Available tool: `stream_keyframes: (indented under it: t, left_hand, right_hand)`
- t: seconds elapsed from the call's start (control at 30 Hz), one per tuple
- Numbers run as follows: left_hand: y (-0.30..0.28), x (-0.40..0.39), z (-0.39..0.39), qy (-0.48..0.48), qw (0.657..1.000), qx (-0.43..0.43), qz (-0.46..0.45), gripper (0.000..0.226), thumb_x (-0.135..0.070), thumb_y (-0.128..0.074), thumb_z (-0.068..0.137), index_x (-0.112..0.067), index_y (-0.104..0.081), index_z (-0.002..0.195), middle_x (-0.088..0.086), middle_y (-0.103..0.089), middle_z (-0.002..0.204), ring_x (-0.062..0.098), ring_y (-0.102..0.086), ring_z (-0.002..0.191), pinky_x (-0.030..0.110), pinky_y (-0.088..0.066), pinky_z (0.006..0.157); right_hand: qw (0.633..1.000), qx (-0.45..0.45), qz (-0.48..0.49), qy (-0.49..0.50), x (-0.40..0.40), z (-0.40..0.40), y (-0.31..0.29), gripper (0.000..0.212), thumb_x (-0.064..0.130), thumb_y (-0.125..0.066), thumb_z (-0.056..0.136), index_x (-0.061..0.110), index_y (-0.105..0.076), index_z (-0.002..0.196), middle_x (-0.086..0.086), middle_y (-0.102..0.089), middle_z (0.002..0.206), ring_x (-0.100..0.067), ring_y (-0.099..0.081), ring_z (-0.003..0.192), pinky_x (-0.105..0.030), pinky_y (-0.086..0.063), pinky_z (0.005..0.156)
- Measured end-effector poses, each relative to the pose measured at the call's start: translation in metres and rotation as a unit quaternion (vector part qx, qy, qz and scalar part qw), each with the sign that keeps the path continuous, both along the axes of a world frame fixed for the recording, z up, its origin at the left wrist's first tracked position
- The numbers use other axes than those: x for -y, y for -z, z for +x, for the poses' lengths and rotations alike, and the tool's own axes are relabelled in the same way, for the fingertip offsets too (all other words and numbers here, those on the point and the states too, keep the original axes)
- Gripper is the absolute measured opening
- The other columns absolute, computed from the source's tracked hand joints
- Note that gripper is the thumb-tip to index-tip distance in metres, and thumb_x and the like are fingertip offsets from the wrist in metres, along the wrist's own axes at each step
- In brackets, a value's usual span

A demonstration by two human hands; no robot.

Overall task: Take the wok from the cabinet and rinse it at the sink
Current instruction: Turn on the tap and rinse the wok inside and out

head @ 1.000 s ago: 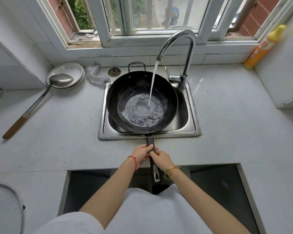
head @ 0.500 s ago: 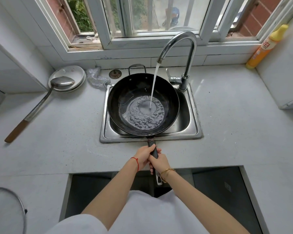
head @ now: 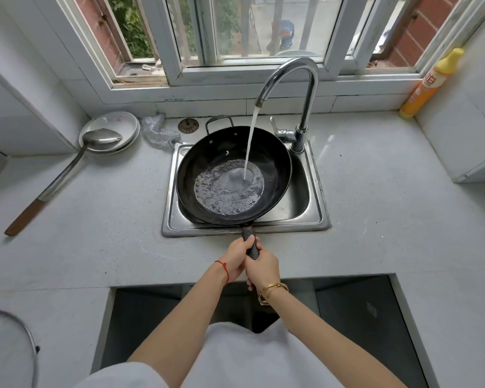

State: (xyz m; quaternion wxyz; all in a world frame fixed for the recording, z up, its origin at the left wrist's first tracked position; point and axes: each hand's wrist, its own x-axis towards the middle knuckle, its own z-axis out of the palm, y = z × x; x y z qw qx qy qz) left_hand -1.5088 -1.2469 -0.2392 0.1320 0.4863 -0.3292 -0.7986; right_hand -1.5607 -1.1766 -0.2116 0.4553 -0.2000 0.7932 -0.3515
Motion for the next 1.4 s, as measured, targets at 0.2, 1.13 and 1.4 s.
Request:
stream_keyframes:
  t: [0.2,1.13,1.4]
  left_hand:
    - [-0.008,-0.006,0.0,-0.004,0.999,-0.034,0.008,0.018,-0.015,-0.037,0.106,-0.008,-0.05,0.095,0.002,-0.052,0.079,0.015,-0.053,0.074,0.026,-0.048,0.076]
    - [-0.042,-0.018,-0.009,-0.034,0.998,-0.047,-0.036,0.014,-0.019,-0.044,0.103,-0.009,-0.051,0.096,0.0,-0.055,0.076,0.014,-0.057,0.07,0.025,-0.05,0.065]
    - [-0.037,-0.023,-0.012,-0.026,0.997,-0.074,-0.015,0.012,-0.015,-0.043,0.104,-0.006,-0.049,0.099,0.002,-0.055,0.073,0.017,-0.057,0.072,0.028,-0.051,0.073]
  right_hand:
    - [1.0,-0.019,-0.017,-0.005,-0.006,0.0,-0.002,0.022,0.028,-0.056,0.094,0.014,-0.056,0.077,-0.01,-0.06,0.063,-0.019,-0.054,0.037,-0.024,-0.046,0.034]
    - [1.0,0.008,-0.015,-0.008,-0.008,-0.011,-0.031,0.023,0.023,-0.054,0.095,0.002,-0.06,0.09,-0.01,-0.059,0.06,-0.014,-0.053,0.031,-0.022,-0.043,0.032]
    - [0.999,-0.022,-0.031,-0.02,-0.02,-0.014,-0.031,0.017,0.022,-0.056,0.095,0.006,-0.058,0.09,-0.009,-0.059,0.063,-0.012,-0.052,0.032,-0.022,-0.045,0.034]
